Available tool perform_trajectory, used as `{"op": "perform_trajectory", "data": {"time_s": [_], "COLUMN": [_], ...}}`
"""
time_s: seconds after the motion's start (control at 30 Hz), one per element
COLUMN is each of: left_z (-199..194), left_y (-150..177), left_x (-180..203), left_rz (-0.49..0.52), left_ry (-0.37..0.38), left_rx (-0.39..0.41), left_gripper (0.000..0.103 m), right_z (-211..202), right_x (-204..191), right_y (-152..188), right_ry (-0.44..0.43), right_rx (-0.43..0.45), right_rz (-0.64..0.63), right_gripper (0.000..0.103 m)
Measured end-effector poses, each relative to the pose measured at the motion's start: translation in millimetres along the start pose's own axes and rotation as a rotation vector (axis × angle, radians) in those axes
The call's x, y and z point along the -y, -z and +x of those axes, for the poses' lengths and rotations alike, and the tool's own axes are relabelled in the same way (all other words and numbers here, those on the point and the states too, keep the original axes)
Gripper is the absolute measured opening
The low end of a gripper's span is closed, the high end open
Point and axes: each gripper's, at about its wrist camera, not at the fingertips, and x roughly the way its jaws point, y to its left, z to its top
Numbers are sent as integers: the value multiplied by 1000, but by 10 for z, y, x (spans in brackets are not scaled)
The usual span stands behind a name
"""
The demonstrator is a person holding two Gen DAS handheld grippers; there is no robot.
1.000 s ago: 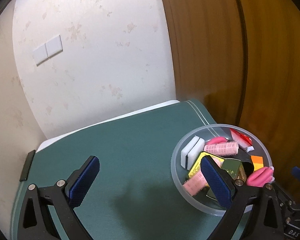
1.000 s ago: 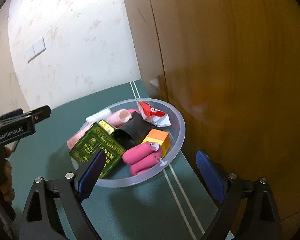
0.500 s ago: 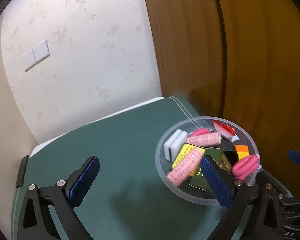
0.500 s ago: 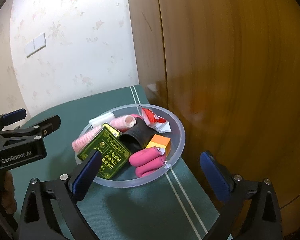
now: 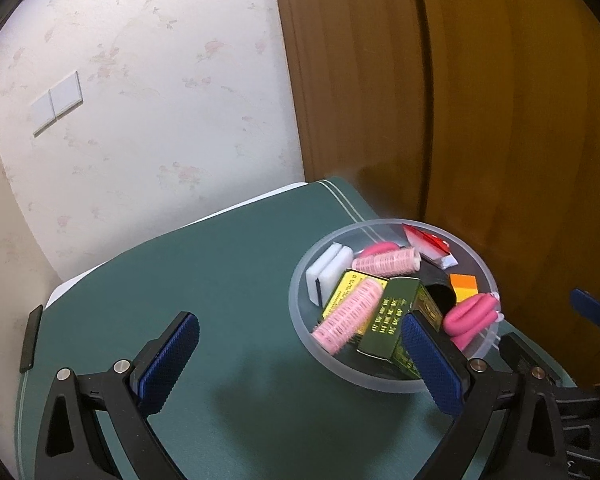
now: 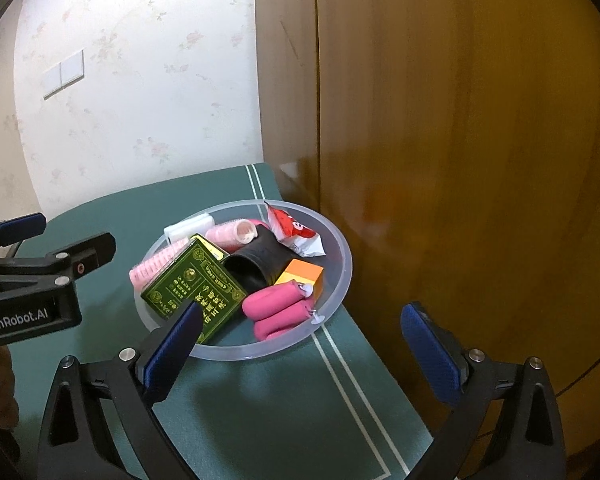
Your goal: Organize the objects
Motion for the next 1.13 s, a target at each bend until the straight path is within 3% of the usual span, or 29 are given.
{"op": "perform_trajectory", "data": {"time_s": [1.13], "left_z": [-179], "left_y": [90], "left_x": [109], "left_rz": [61], "left_ry": [17], "left_rx": [9], "left_gripper": [103], "right_z": [-119], "right_x": [2], "right_y": [128], "right_ry": [22], "right_rx": [-8], "right_rz": [-12], "right_gripper": [100]}}
